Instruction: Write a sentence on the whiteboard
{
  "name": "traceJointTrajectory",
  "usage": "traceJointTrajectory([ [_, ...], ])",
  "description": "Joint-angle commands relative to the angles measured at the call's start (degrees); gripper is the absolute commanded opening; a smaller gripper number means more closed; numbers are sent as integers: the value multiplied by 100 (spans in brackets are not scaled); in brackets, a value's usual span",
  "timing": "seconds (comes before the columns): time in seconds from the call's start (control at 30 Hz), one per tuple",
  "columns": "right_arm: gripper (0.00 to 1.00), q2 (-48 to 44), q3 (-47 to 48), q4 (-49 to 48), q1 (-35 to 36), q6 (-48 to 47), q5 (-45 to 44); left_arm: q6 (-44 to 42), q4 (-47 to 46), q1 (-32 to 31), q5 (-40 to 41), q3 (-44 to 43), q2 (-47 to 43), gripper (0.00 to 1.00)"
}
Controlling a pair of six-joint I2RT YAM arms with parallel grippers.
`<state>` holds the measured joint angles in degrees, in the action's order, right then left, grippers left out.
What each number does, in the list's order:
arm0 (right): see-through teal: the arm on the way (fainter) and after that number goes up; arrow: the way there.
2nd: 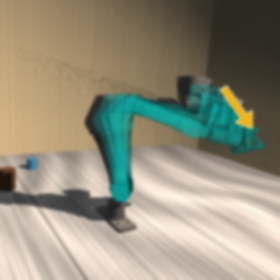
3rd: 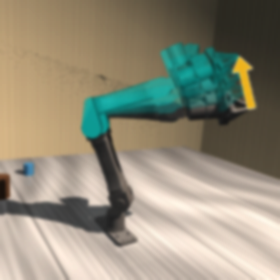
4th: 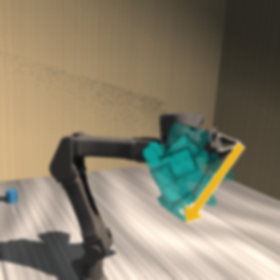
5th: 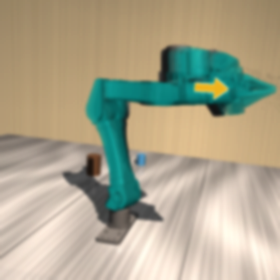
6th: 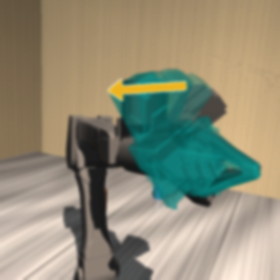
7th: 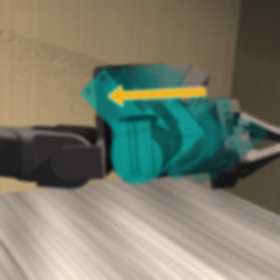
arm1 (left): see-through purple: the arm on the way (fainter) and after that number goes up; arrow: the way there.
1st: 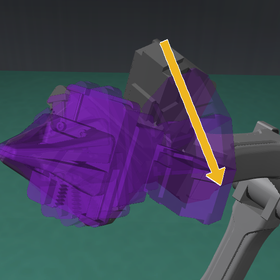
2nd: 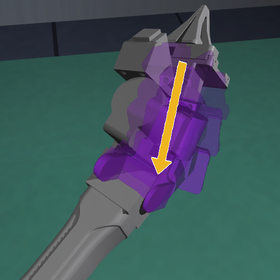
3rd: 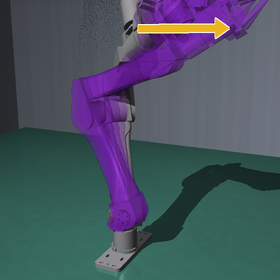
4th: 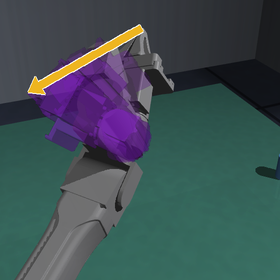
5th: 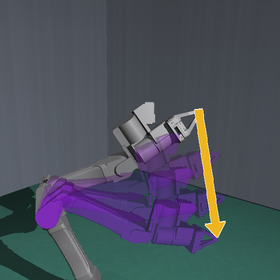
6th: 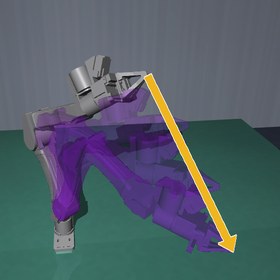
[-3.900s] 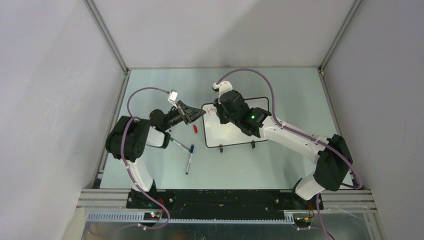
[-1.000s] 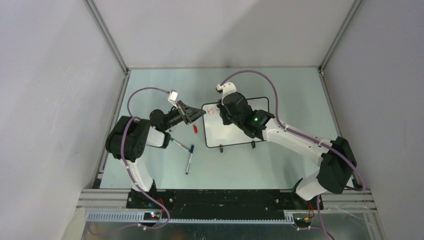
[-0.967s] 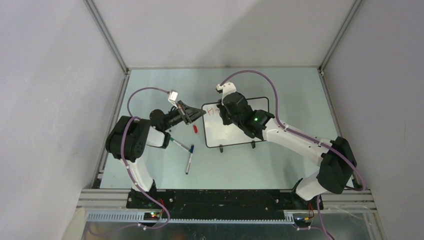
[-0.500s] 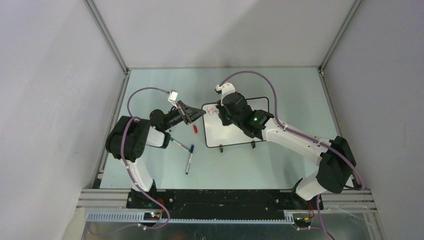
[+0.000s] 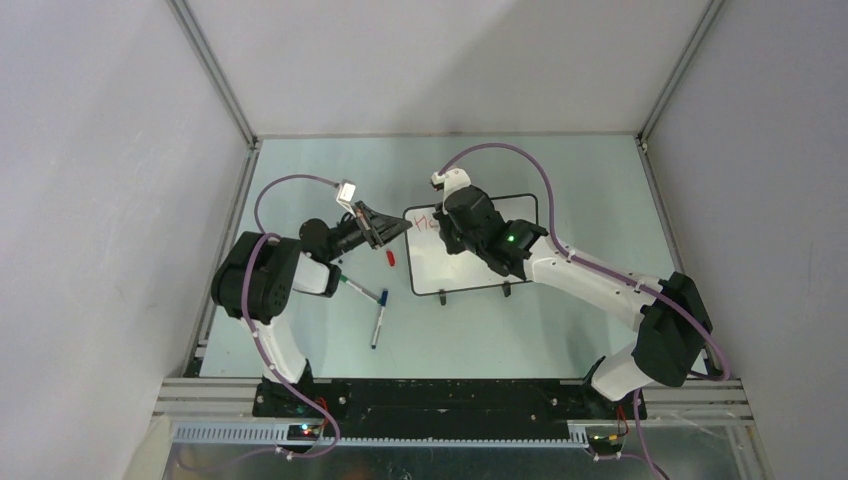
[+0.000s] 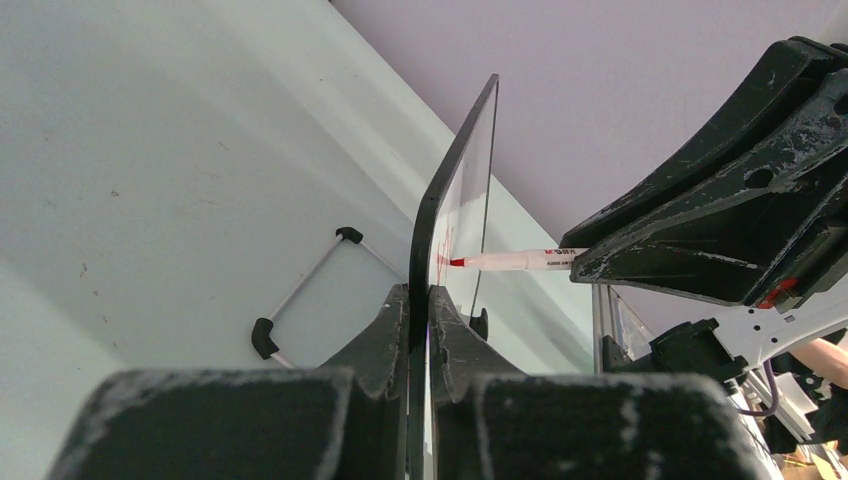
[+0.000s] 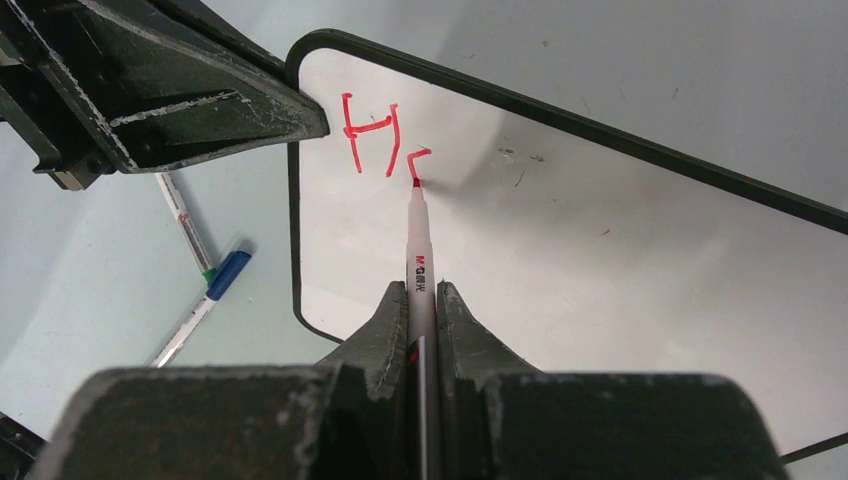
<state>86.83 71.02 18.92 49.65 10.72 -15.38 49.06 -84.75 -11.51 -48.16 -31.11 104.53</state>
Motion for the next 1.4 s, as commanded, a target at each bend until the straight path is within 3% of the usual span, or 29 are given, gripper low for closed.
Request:
traceJointTrajectory([
  [0.0, 0, -17, 96, 125, -44, 38, -396, -168, -296, -55, -21, -77, -90, 0],
  [1.37, 0, -84, 253, -187, -258, 153, -184, -167, -296, -62, -32, -105, -82, 0],
])
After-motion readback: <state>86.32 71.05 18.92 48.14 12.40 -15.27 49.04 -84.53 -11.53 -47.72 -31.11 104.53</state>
